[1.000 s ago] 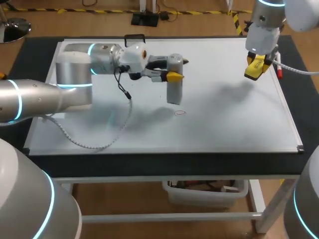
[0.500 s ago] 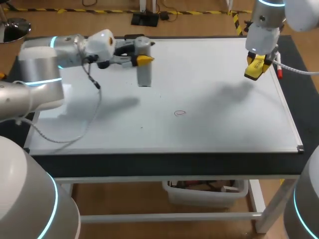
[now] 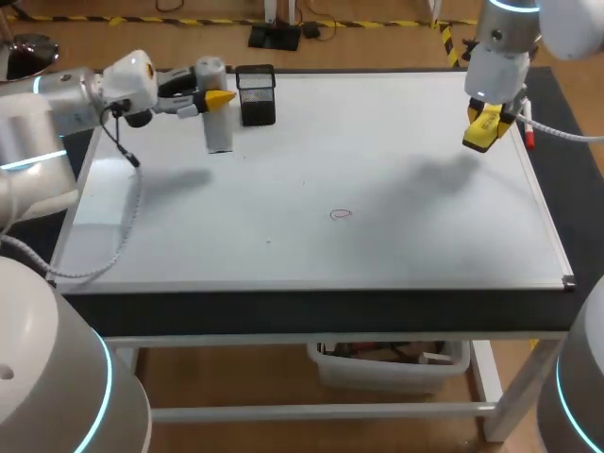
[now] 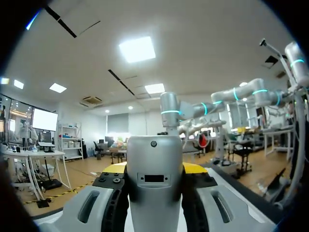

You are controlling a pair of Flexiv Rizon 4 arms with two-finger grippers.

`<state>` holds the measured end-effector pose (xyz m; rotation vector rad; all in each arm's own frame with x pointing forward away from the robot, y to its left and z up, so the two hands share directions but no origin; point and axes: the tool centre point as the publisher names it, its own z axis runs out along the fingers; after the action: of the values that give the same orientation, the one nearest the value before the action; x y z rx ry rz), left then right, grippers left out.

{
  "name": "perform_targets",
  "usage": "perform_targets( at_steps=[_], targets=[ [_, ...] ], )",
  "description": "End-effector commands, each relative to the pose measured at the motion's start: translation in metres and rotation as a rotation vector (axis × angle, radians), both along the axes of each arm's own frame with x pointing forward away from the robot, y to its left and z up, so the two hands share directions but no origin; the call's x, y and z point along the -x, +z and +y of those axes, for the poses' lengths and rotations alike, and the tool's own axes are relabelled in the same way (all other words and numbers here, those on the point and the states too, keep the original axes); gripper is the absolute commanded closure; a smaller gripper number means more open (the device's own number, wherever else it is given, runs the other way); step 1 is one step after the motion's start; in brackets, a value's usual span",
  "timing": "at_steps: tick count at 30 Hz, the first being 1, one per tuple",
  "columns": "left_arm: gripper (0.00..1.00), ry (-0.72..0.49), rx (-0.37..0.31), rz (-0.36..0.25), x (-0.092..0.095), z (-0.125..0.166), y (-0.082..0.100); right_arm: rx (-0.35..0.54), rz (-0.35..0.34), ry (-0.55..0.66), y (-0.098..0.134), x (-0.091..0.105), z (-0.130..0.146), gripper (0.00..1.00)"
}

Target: Pick up the inspection probe, press it on each red-marked spot on the whiteboard one by one, put down the probe, pick up the eraser, and wipe off all the red marks.

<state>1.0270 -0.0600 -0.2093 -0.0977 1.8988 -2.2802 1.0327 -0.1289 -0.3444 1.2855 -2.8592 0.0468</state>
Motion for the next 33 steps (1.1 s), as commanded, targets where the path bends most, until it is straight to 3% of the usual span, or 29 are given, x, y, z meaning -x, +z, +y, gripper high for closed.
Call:
perform_targets(
  at_steps=[1,12,19,24,33],
  targets=[
    [1.00,0.020,0.008,0.004,0.001,0.017,-0.001,0.002,0.003,0.002,0.001,-0.001,-0.001,1.00],
    [1.00,0.081,0.005,0.034,-0.002,0.051,-0.008,0.002,0.003,0.002,0.001,-0.001,-0.001,1.00],
    [1.00,0.081,0.005,0.034,-0.002,0.051,-0.008,0.002,0.003,0.002,0.001,-0.001,-0.001,1.00],
    [1.00,0.081,0.005,0.034,-0.002,0.051,-0.008,0.040,-0.011,0.098,-0.003,0.010,0.034,1.00],
    [1.00,0.081,0.005,0.034,-0.002,0.051,-0.008,0.011,-0.026,0.241,-0.021,0.048,0.106,1.00]
  ],
)
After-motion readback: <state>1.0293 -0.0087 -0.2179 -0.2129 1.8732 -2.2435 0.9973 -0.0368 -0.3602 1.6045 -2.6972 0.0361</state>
